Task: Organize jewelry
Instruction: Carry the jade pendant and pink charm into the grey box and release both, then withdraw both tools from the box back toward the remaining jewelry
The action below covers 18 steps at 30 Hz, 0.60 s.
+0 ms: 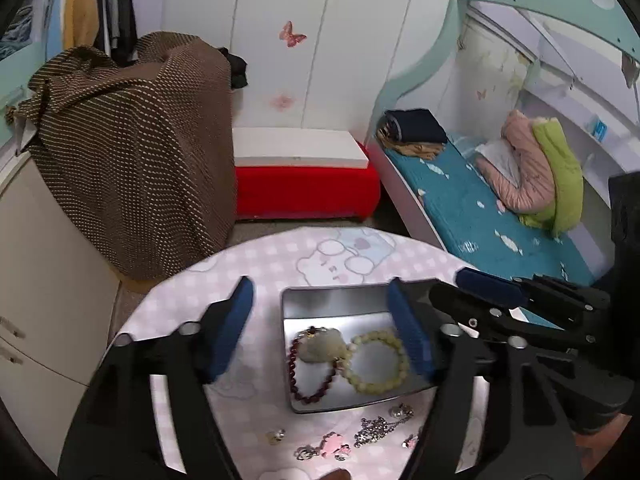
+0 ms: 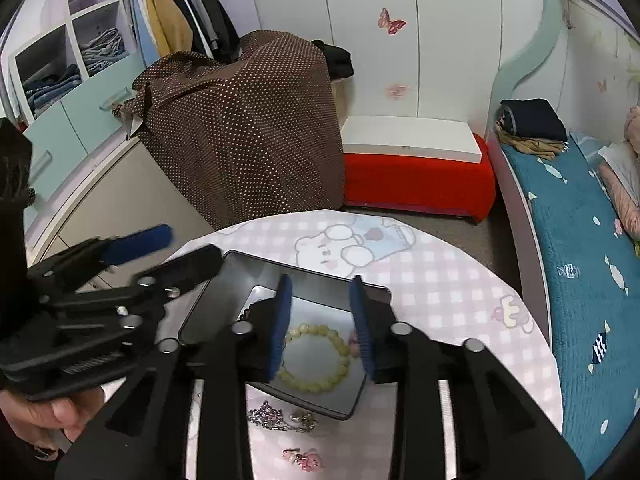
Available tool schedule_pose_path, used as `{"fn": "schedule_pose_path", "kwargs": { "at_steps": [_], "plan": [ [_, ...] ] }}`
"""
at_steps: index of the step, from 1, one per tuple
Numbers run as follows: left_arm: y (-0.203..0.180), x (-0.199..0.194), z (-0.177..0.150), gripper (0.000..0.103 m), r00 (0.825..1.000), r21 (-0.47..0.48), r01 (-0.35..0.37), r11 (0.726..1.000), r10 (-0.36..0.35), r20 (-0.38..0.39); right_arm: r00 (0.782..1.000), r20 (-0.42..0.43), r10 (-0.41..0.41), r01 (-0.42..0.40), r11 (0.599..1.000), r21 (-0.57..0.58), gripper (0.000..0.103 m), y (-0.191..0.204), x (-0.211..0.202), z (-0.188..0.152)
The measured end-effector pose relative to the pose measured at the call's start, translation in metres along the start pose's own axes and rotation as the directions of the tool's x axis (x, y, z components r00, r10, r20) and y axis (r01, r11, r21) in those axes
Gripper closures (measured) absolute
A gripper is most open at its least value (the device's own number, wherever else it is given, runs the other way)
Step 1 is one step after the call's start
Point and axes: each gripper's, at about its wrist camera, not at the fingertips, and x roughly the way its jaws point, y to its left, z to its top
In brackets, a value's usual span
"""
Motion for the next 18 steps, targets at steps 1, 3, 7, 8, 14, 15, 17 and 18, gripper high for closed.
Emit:
{"fn": "schedule_pose_path", "kwargs": {
  "at_steps": [1, 3, 7, 8, 14, 15, 17, 18],
  "plan": [
    [0.003, -0.005, 0.001, 0.021, 1.0, -0.006, -0.01, 1.0, 0.01, 0.015, 1.0, 0.008, -0.006, 0.006, 1.0, 0.006, 0.057, -0.001, -0.002, 0.0],
    [0.007, -0.016, 0.003, 0.015, 0.999, -0.021, -0.017, 1.0, 0.018, 0.04, 0.999, 0.031, -0.034, 0.033, 0.999, 0.022, 0.026, -0.005, -0.008, 0.0],
    [0.012, -0.045, 0.004, 0.009, 0.991, -0.02, -0.069, 0.997, 0.071, 0.112, 0.992, 0.101, -0.071, 0.066, 0.996, 0.051, 0.007, -0.01, -0.026, 0.0],
    [0.012, -0.055, 0.004, 0.009, 0.987, -0.017, -0.086, 0.996, 0.087, 0.134, 0.989, 0.112, -0.098, 0.094, 0.995, 0.047, 0.007, -0.007, -0.033, -0.001],
    [0.012, -0.11, -0.003, 0.007, 0.961, -0.035, -0.118, 0.992, 0.124, 0.248, 0.966, 0.211, -0.151, 0.142, 0.988, 0.06, 0.007, 0.004, -0.07, -0.004],
    [0.011, -0.119, -0.005, 0.007, 0.956, -0.036, -0.121, 0.992, 0.127, 0.263, 0.96, 0.233, -0.158, 0.148, 0.987, 0.058, 0.007, 0.007, -0.079, -0.005],
    [0.01, -0.134, -0.007, 0.006, 0.949, -0.037, -0.126, 0.991, 0.131, 0.288, 0.952, 0.262, -0.158, 0.148, 0.987, 0.057, 0.007, 0.012, -0.092, -0.006],
    [0.008, -0.141, -0.008, 0.006, 0.944, -0.038, -0.13, 0.991, 0.135, 0.301, 0.948, 0.277, -0.155, 0.145, 0.988, 0.054, 0.007, 0.015, -0.1, -0.007]
  ]
}}
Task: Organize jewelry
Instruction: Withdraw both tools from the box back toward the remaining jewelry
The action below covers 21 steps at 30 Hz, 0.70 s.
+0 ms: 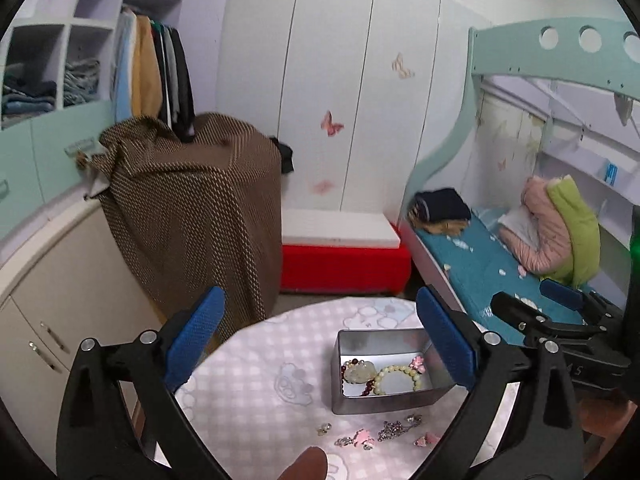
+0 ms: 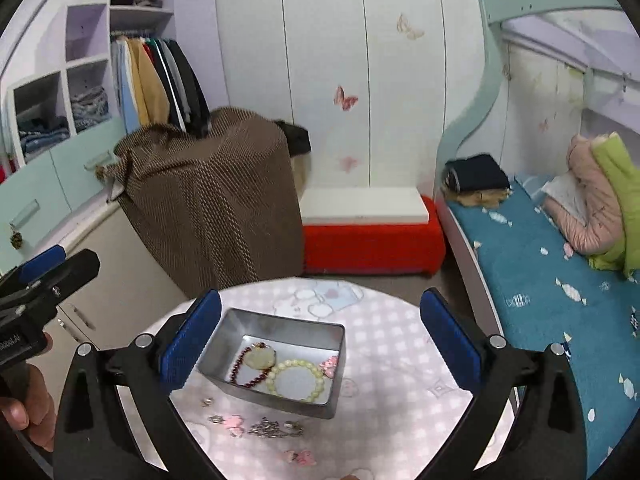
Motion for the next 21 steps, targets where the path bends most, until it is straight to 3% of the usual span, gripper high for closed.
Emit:
{"fn": "schedule_pose_path", "kwargs": {
  "at_steps": [12, 17, 21],
  "plan": [
    [0.005, -0.067, -0.009, 0.006, 0.993, -0.013, -0.066, 0.998, 0.067, 0.094, 0.99, 0.132, -0.045, 0.049, 0.998, -0.028, 0.007, 0.018, -0.071, -0.002],
    [0.005, -0.075, -0.029, 0.006, 0.993, -0.003, -0.092, 0.996, 0.092, 0.073, 0.986, 0.142, -0.083, 0.089, 0.995, -0.036, 0.007, 0.017, -0.087, -0.016],
    [0.008, -0.071, -0.048, 0.006, 0.994, -0.001, -0.108, 0.994, 0.107, 0.034, 0.99, 0.104, -0.095, 0.098, 0.995, -0.028, 0.007, 0.012, -0.086, -0.036]
  ]
}}
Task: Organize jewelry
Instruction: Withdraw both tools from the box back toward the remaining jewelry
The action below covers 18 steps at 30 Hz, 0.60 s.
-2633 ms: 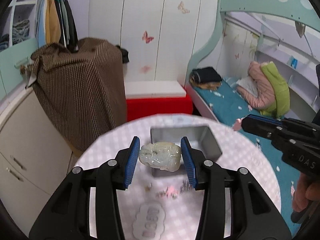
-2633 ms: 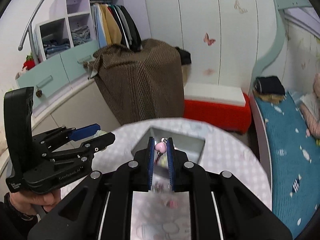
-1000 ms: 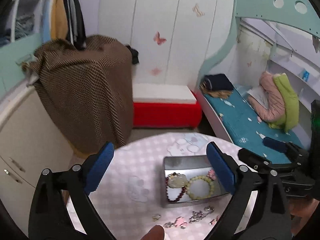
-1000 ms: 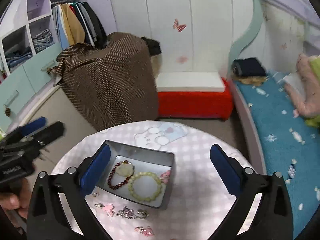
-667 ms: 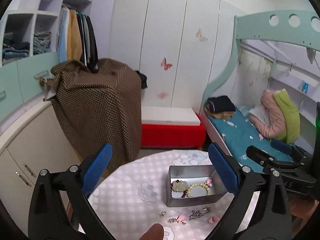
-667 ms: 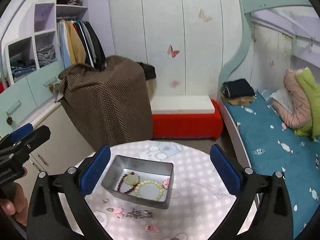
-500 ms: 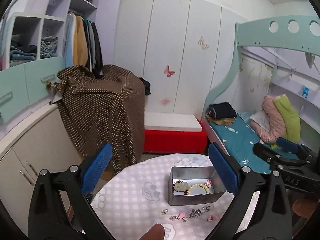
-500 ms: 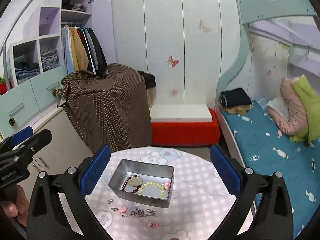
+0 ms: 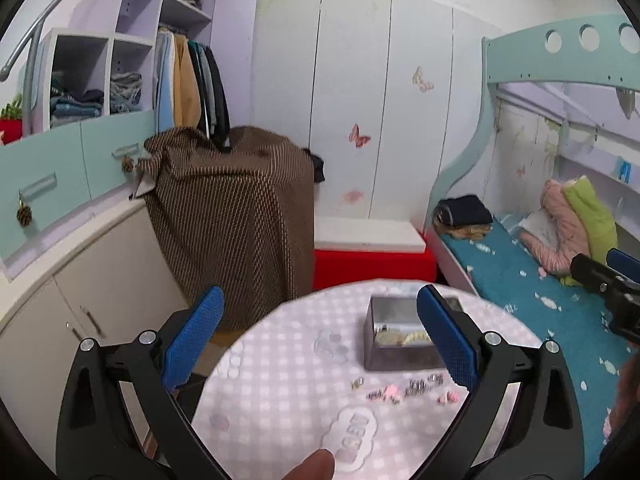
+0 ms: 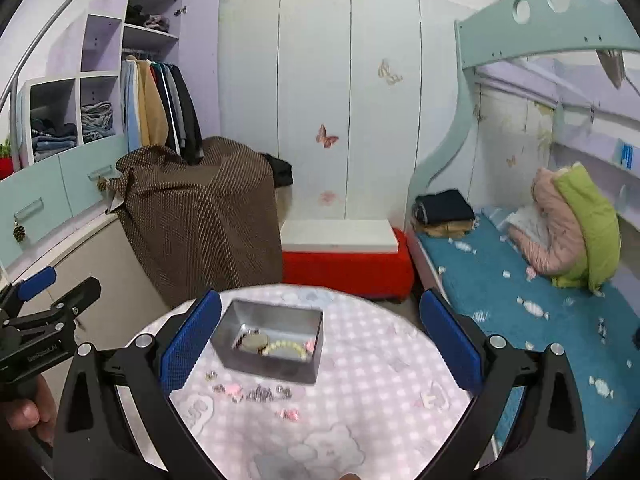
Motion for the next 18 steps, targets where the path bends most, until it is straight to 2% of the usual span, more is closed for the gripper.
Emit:
{"fn": "schedule_pose_path", "kwargs": {
  "at_steps": [10, 18],
  "plan": [
    [-0.003, 0.011, -0.05, 0.006, 0.995, 0.016, 0.012, 1.0, -0.01, -0.102, 0.992, -0.126, 0.003, -0.005, 1.0, -0.014, 0.007, 0.002, 0.017, -0.049],
    [-0.005, 0.026, -0.068, 0.006, 0.988, 0.027, 0.02, 0.999, -0.016, -0.151, 0.983, -0.183, 0.007, -0.013, 0.999, -0.03, 0.007, 0.007, 0.03, -0.062]
  ]
}}
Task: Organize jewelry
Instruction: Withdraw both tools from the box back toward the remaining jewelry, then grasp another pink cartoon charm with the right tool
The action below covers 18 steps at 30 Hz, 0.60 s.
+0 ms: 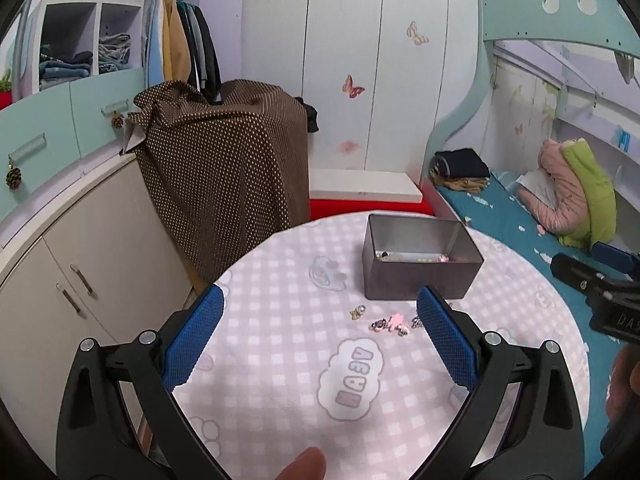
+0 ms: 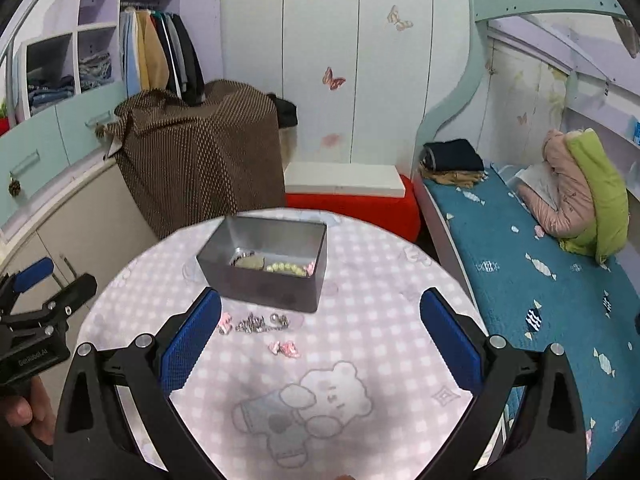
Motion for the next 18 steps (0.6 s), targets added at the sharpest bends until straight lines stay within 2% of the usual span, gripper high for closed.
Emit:
{"fn": "schedule_pose_path", "kwargs": {
  "at_steps": [4, 9, 14, 18],
  "plan": [
    [-0.002, 0.017, -0.006, 0.006, 0.999, 0.019, 0.008, 1.0, -0.007, -0.05, 0.997, -0.072, 0.006, -0.007, 1.0, -0.022, 0.007, 0.001, 0.021, -0.014],
    [-0.003, 0.035, -0.015, 0.006, 0.995, 0.028, 0.02, 0.999, -0.018, -0.097, 0.981, -0.189, 0.03, -0.042, 0.997, -0.063, 0.007, 0.006, 0.06, -0.033],
    [-0.003, 0.054, -0.021, 0.006, 0.99, 0.023, 0.026, 0.999, -0.022, -0.14, 0.965, -0.257, 0.051, -0.073, 0.994, -0.079, 0.012, 0.011, 0.092, -0.044],
    [-0.003, 0.062, -0.023, 0.006, 0.987, 0.027, 0.028, 0.999, -0.024, -0.158, 0.959, -0.274, 0.068, -0.094, 0.992, -0.083, 0.017, 0.014, 0.104, -0.046]
  ]
}}
